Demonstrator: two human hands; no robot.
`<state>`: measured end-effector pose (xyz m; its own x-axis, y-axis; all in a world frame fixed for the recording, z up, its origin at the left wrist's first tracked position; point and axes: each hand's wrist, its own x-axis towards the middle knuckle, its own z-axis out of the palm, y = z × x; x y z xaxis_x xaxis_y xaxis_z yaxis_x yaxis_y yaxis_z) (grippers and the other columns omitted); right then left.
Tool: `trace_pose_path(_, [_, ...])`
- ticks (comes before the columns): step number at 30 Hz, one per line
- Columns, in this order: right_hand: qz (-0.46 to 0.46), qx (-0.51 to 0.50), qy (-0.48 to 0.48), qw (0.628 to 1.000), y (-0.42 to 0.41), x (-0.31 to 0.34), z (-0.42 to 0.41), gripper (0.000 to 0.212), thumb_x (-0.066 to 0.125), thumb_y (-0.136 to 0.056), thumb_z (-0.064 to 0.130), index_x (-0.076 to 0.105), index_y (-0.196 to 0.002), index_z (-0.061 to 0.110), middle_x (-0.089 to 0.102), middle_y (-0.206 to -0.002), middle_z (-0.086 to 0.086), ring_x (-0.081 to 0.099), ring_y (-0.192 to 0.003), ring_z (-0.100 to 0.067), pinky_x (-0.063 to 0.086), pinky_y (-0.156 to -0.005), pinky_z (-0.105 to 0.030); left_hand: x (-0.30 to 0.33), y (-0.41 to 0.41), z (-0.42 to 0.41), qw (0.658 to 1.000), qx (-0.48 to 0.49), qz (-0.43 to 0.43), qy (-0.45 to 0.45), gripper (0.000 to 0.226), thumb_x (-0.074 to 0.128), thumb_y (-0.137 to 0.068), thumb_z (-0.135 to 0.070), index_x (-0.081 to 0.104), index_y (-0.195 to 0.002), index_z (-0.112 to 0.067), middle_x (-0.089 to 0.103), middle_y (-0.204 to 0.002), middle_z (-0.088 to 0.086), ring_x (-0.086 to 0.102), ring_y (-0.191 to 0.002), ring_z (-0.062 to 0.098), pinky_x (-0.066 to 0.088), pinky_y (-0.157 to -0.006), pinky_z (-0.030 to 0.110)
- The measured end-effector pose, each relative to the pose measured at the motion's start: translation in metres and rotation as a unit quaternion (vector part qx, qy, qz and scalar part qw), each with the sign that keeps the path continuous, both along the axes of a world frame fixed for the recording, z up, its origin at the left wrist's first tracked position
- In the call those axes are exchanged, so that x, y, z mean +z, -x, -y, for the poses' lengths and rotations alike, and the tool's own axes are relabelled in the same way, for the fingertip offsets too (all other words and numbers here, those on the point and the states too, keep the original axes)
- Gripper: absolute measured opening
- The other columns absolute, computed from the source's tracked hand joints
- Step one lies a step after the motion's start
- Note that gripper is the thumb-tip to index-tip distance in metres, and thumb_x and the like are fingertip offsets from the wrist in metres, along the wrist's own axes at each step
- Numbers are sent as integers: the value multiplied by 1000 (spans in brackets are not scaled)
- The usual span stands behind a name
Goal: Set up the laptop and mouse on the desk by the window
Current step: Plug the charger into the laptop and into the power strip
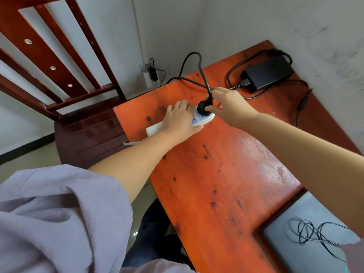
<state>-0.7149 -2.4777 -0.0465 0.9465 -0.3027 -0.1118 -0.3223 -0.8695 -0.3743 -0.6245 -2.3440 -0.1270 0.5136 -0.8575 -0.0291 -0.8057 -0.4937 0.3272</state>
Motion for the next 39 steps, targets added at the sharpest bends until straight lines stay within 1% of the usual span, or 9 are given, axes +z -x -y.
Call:
trace_pose_path(3, [12, -2, -3, 1000, 7, -2, -3, 25, 59, -89, 19, 59, -109, 3, 59, -111, -11, 59, -91, -25, 50, -83, -33, 0, 0, 0, 1000, -1, -1, 4, 52, 60, -78, -49, 55, -114, -13, 54, -114, 8, 47, -110, 26, 36, -93, 38])
trace_pose_path(8, [-33, -9, -10, 999, -10, 7, 2, 23, 58, -89, 24, 59, -102, 5, 60, -105, -10, 54, -87, -21, 44, -74, -28, 1, 1, 0, 1000, 0, 11, -3, 55, 59, -78, -51, 54, -115, -11, 54, -115, 9, 47, -111, 27, 36, -93, 38])
trace_pose_path(12, [-26, -101, -28, 994, -17, 3, -11, 26, 63, -84, 28, 62, -98, 7, 54, -99, -8, 53, -86, -22, 44, -71, -30, 2, 1, -1, 1000, -5, 21, -7, 58, 56, -80, -54, 51, -120, -12, 53, -117, 9, 46, -112, 26, 36, -94, 38])
trace_pose_path(17, [11, -203, -63, 977, -11, -8, -23, 23, 59, -87, 22, 59, -101, 3, 54, -109, -13, 45, -85, -18, 37, -70, -25, 2, 0, -1, 1000, -4, 16, 2, 58, 57, -79, -54, 52, -120, -13, 52, -117, 7, 47, -111, 25, 36, -94, 38])
trace_pose_path(23, [-76, -108, -10, 991, -29, 9, -17, 23, 57, -87, 17, 61, -100, -2, 55, -109, -18, 55, -93, -31, 46, -75, -36, 1, 1, -1, 999, -8, 33, -1, 58, 56, -79, -54, 53, -117, -10, 54, -114, 9, 48, -109, 26, 37, -91, 37])
trace_pose_path(26, [-84, -95, 11, 992, -32, 12, -21, 23, 57, -86, 17, 60, -98, -3, 55, -108, -19, 56, -93, -34, 47, -78, -40, 0, 1, 0, 1000, -6, 30, 3, 57, 57, -79, -54, 54, -116, -10, 55, -113, 9, 49, -108, 26, 37, -91, 37])
trace_pose_path(31, [-44, -107, 11, 993, -14, 4, -29, 24, 56, -90, 19, 59, -102, -2, 53, -108, -17, 56, -91, -32, 49, -80, -40, -2, 0, 0, 1000, -10, 25, 4, 60, 57, -79, -55, 52, -119, -11, 53, -116, 8, 47, -110, 26, 37, -92, 37])
trace_pose_path(36, [-51, -116, -64, 990, -21, 9, -12, 25, 60, -87, 21, 60, -101, 1, 56, -108, -14, 60, -91, -29, 53, -79, -38, -2, -1, 0, 1000, -8, 26, 5, 58, 57, -79, -54, 52, -118, -11, 54, -116, 9, 47, -110, 26, 36, -93, 38])
trace_pose_path(39, [-62, -89, -45, 993, -21, 10, -5, 22, 59, -87, 22, 61, -97, 3, 54, -99, -6, 58, -89, -24, 48, -71, -29, -3, -2, 0, 1000, -11, 28, 8, 58, 56, -79, -54, 52, -118, -12, 54, -116, 9, 48, -110, 26, 36, -93, 38])
